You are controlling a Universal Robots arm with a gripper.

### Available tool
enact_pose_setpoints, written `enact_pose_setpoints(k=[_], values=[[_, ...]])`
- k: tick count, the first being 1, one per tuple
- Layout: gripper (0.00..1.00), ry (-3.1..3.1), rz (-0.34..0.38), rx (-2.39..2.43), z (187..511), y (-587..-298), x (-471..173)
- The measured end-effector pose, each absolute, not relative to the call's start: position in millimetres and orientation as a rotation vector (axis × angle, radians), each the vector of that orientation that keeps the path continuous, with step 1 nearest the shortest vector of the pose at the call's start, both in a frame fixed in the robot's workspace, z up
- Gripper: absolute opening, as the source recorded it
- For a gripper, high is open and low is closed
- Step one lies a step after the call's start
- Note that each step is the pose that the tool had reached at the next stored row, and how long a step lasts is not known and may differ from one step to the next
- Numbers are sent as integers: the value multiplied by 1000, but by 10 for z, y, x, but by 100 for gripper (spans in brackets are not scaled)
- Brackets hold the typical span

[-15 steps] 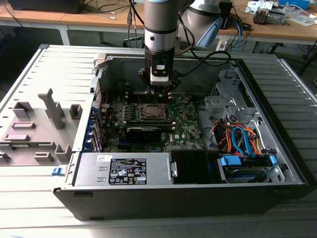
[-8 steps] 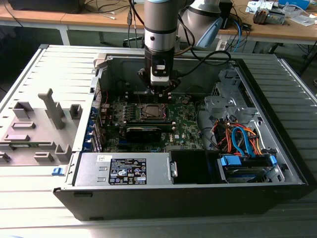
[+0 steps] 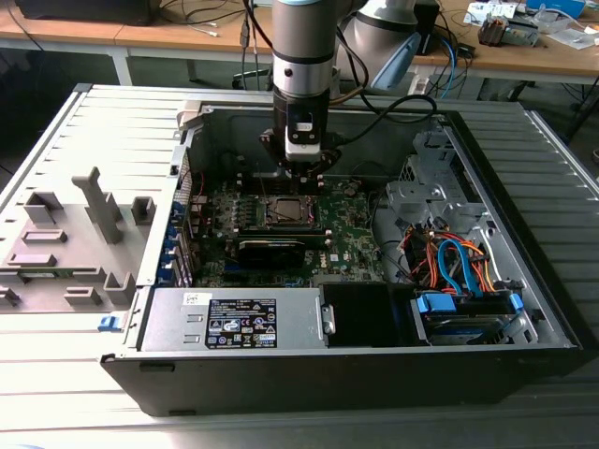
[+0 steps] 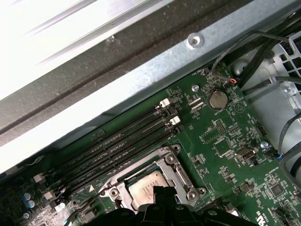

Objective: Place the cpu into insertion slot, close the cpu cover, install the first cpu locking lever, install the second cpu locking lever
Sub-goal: 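Install the second cpu locking lever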

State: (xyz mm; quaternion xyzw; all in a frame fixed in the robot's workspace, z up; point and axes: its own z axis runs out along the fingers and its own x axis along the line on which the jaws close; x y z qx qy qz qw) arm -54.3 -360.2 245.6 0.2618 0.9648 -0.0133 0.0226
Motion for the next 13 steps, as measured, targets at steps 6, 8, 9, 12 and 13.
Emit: enact_pose_setpoints(k=[6,8,9,12,13], values=[[11,2993,-41,791,2457,-3601,-543],[11,2994,-41,786,2457,-3601,-543],[11,2995,-41,785,2457,-3602,-543],[11,2996,-40,780,2456,-3601,-543],[11,2996,-40,778,2457,-3601,-543]])
